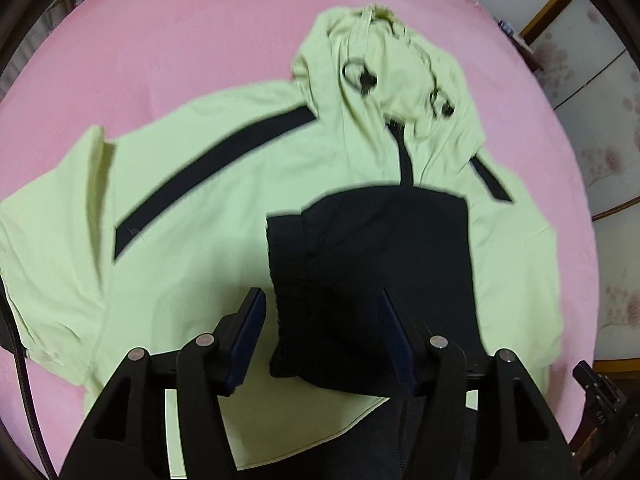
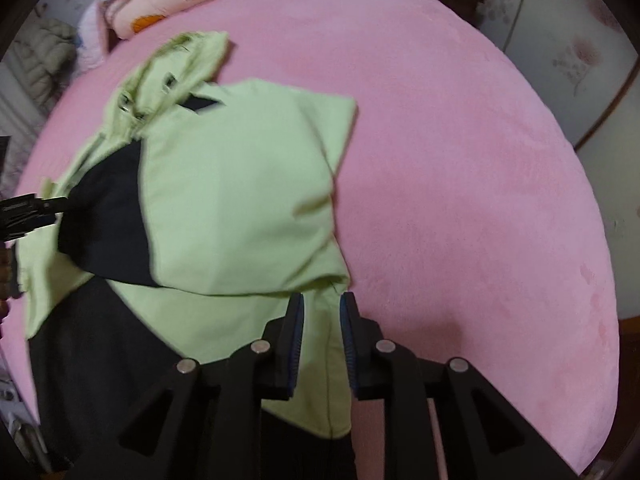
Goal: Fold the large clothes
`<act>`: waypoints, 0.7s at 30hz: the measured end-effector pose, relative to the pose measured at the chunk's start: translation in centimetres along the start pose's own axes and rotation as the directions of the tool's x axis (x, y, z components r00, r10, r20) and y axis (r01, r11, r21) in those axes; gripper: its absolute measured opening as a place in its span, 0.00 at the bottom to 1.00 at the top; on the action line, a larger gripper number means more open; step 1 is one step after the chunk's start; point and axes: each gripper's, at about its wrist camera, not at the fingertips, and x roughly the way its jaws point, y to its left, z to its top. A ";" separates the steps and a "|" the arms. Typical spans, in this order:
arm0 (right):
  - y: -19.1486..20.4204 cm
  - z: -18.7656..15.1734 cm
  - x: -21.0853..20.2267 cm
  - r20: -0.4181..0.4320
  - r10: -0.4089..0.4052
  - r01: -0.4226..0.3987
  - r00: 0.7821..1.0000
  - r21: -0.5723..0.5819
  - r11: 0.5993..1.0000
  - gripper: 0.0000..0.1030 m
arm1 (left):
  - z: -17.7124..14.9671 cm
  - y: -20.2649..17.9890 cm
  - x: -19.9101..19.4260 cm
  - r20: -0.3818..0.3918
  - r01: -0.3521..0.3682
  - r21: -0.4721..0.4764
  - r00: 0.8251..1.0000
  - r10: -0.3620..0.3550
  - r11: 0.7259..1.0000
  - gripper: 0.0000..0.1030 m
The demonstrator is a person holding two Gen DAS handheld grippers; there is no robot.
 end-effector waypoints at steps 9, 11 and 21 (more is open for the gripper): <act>-1.6 10.3 0.6 0.093 0.101 -0.109 0.990 0.078 0.991 0.36 | 3.2 0.7 3.7 -0.027 -0.030 0.029 0.999 0.031 0.999 0.56; -2.2 12.5 2.4 0.087 0.096 -0.104 0.992 0.096 0.990 0.36 | 3.6 0.6 5.7 -0.060 -0.054 0.046 0.997 0.056 0.997 0.56; -7.0 17.7 13.9 -0.106 0.171 -0.130 0.980 0.313 0.941 0.36 | 3.7 0.8 8.0 -0.071 -0.072 0.035 0.995 0.075 0.997 0.55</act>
